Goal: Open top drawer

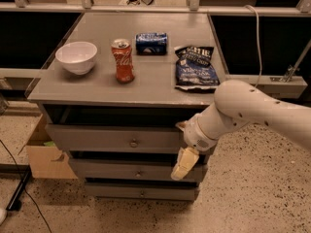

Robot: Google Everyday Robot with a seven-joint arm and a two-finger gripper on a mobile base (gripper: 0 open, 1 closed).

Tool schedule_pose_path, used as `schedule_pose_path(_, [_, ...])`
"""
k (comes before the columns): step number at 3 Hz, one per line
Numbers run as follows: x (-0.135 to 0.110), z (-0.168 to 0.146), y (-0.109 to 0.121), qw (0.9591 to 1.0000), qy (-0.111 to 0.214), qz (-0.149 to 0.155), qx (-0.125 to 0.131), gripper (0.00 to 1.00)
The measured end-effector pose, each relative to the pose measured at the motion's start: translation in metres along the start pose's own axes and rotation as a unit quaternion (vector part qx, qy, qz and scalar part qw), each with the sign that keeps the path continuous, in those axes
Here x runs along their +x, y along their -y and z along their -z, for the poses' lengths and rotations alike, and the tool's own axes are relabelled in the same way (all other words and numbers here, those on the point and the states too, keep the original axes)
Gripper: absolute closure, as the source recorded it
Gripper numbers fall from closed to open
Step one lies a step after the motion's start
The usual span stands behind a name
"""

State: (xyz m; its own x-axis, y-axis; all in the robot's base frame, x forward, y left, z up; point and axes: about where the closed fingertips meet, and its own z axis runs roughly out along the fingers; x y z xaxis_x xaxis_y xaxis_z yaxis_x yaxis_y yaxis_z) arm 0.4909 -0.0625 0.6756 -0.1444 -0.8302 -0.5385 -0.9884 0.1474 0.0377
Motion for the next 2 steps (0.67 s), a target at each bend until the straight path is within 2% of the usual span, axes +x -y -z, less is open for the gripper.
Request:
schedule_pose_path(1, [0.0006,0.0016,0.0067,0.9991,-0.022,-0.014,0.034,0.0])
schedule_pose_path(2, [0.0006,0.0016,0.0067,0.9991,-0.022,-0.014,0.034,0.0])
